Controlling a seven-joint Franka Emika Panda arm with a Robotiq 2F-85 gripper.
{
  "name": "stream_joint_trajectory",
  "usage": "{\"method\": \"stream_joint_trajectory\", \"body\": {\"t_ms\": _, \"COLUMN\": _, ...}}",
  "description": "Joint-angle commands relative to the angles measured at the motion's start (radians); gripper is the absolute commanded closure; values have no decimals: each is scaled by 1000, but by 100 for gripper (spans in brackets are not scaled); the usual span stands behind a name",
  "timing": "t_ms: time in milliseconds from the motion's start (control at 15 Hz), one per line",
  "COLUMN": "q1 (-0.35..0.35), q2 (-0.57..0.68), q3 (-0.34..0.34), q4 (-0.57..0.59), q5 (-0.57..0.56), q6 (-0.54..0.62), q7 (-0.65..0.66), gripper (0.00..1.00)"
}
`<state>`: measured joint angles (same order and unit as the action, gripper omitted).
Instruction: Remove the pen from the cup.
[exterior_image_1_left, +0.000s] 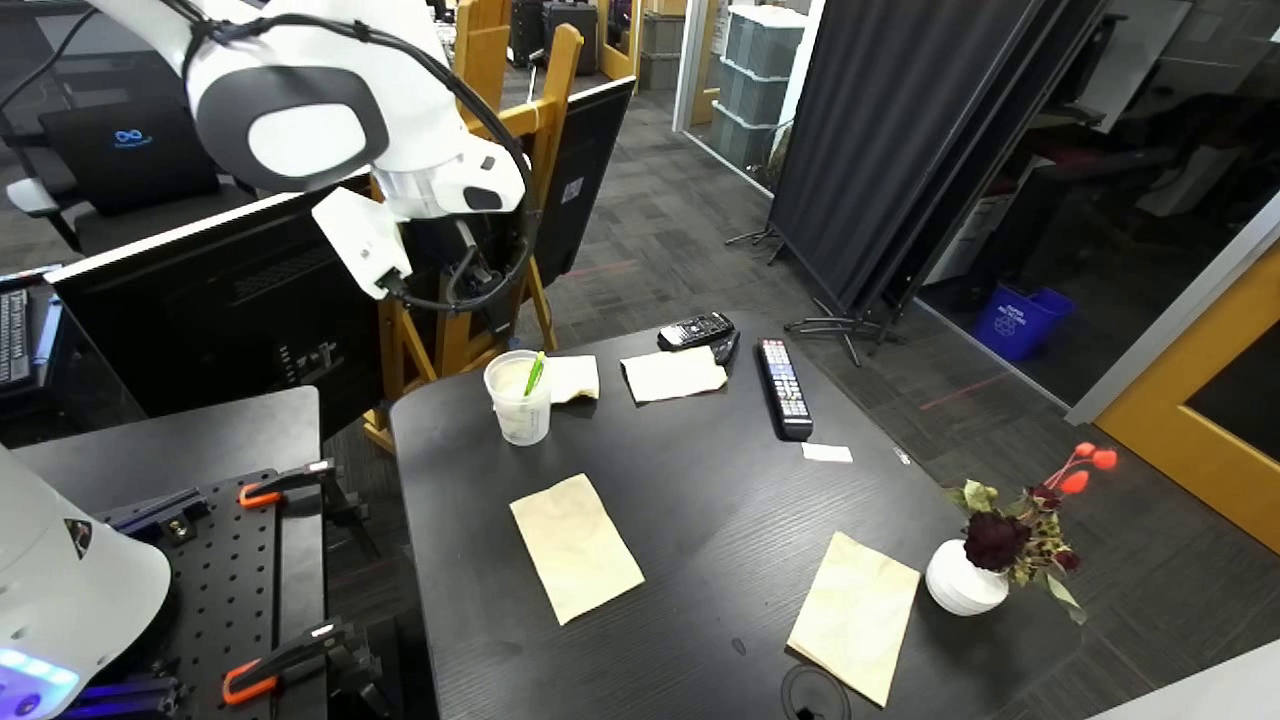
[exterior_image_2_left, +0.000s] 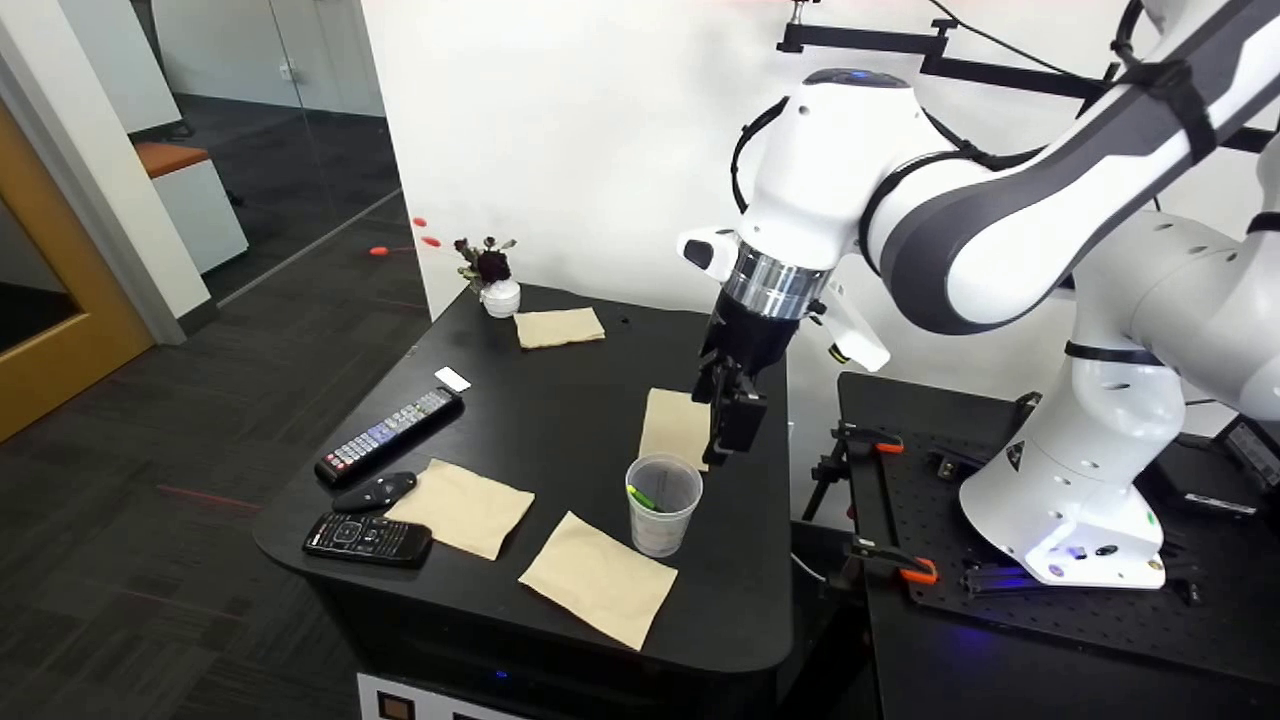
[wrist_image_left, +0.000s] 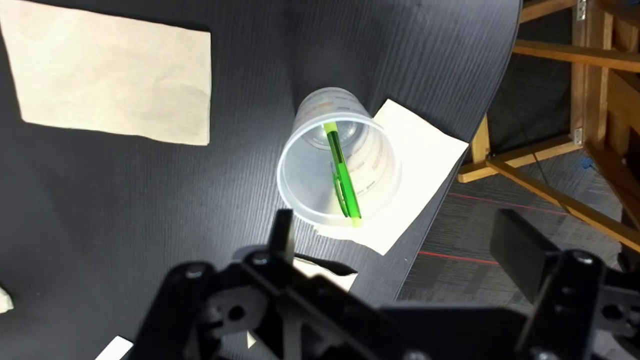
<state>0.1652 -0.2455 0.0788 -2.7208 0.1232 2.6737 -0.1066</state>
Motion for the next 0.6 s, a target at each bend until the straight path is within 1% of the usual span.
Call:
{"method": "stream_joint_trajectory", "body": {"t_ms": 0, "q1": 1, "q2": 2, "q3": -1, "q4": 1, "q5": -1, "q6": -2, "q7": 2, "gripper": 0}}
{"method": "stream_joint_trajectory", "body": {"t_ms": 133, "q1": 1, "q2": 1, "q3": -1, "q4": 1, "q5": -1, "q6": -2, "q7": 2, "gripper": 0}}
{"method": "stream_joint_trajectory", "body": {"t_ms": 200, "q1": -7, "q2": 1, "q3": 4, "q4": 0, "q5": -19, "q6": 10, "q7": 11, "gripper": 0}}
{"method": "stream_joint_trajectory", "body": {"t_ms": 533, "q1": -3, "q2": 37, "q3": 7, "q4": -1, "q5": -27, "q6": 61, "q7": -5, "gripper": 0}}
